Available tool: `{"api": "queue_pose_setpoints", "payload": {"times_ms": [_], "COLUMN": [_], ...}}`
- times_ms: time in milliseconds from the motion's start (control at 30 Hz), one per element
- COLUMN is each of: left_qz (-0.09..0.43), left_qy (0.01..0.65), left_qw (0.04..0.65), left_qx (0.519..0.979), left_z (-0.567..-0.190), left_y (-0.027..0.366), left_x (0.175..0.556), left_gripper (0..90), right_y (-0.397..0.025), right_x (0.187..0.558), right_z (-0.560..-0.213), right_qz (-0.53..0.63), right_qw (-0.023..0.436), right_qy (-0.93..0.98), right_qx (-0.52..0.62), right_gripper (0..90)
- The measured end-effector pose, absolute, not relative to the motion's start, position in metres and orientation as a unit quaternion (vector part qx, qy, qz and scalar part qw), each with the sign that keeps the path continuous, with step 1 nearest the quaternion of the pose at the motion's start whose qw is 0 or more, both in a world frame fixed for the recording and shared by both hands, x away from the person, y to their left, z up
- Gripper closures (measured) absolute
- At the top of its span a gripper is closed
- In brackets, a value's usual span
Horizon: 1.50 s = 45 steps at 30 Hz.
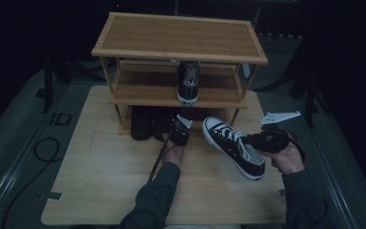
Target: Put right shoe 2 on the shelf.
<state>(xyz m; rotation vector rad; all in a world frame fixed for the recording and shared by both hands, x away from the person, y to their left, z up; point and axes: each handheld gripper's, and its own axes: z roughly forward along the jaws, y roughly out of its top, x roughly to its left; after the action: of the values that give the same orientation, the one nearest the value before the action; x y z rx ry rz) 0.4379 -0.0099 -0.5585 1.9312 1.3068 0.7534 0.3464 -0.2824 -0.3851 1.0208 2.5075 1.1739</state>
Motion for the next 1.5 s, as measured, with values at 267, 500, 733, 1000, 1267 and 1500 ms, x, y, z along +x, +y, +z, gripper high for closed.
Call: {"api": "queue_pose_setpoints", "payload": {"times_ms": [267, 500, 733, 1000, 1267, 1500], "left_qz": [0.288, 0.288, 0.288, 0.289, 0.288, 0.288], "left_qy": [0.501, 0.501, 0.501, 0.503, 0.500, 0.499], "left_qw": [0.337, 0.337, 0.336, 0.339, 0.334, 0.335], "left_qx": [0.743, 0.743, 0.744, 0.741, 0.745, 0.745], "left_z": [-0.558, -0.558, -0.558, -0.559, -0.558, -0.558], "left_y": [-0.010, -0.009, -0.009, -0.010, -0.009, -0.009], "left_x": [0.438, 0.438, 0.438, 0.438, 0.438, 0.438], "left_gripper": [90.0, 90.0, 90.0, 90.0, 90.0, 90.0], "right_y": [-0.280, -0.280, -0.281, -0.278, -0.275, -0.274], "right_x": [0.346, 0.346, 0.345, 0.344, 0.344, 0.347], "right_z": [-0.373, -0.365, -0.357, -0.345, -0.332, -0.321], "right_qz": [0.399, 0.401, 0.408, 0.416, 0.426, 0.429], "right_qw": [0.094, 0.097, 0.098, 0.102, 0.107, 0.119], "right_qy": [0.847, 0.848, 0.846, 0.844, 0.841, 0.839], "right_qx": [0.337, 0.332, 0.329, 0.322, 0.316, 0.313], "right_gripper": [87.0, 86.9, 87.0, 87.0, 87.1, 87.1]}}
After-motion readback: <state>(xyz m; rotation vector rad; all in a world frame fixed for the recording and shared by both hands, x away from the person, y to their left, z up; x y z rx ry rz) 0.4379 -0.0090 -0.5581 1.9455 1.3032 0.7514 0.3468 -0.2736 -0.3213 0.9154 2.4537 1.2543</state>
